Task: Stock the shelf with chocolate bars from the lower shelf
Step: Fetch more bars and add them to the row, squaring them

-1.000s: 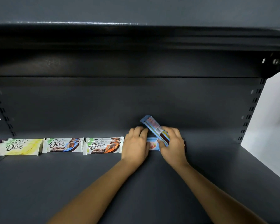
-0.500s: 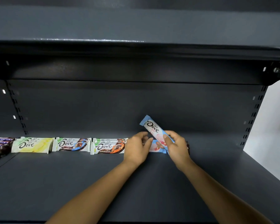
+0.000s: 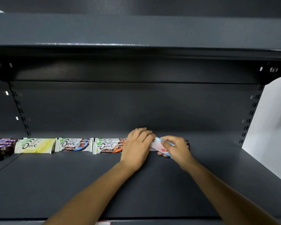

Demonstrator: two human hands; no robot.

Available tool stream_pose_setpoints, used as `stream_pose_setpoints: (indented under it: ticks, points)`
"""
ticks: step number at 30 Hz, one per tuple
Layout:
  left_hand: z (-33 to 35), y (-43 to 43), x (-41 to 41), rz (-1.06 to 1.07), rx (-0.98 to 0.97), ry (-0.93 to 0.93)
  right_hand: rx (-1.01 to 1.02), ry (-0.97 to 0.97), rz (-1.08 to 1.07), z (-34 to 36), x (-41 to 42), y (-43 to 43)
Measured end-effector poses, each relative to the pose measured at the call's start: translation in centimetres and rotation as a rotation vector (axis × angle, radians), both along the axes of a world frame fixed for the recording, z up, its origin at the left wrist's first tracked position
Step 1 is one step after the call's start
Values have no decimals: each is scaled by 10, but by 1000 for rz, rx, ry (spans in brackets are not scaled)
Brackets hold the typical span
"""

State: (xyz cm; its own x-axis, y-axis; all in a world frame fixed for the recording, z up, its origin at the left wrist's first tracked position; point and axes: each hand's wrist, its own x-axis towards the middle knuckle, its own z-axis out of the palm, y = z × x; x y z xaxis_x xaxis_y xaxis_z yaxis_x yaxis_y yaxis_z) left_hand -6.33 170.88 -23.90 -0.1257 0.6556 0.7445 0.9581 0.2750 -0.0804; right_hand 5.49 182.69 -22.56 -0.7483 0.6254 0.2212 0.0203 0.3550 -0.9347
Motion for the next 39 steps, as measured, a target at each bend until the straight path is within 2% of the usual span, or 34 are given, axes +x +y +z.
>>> stream_pose_setpoints:
  ticks: [5,7,13,16,23,39]
  points:
    - [-2,-2,-4,-62,-72,51,25,-39,1,-5,5,3]
    - [-3,-3,-5,-54,-135,62,122,-54,-46,-11,5,7]
    - [-14,-2,-9,90,-292,-135,429,-118,-215,-18,8,19]
    - [-19,3,-14,127,-333,-159,515,-125,-256,-25,10,22]
    - [-22,18,-26,134,-369,-181,578,-179,-238,-42,4,24]
    - [-26,26,-28,141,-284,-383,687,-178,-205,-52,0,26]
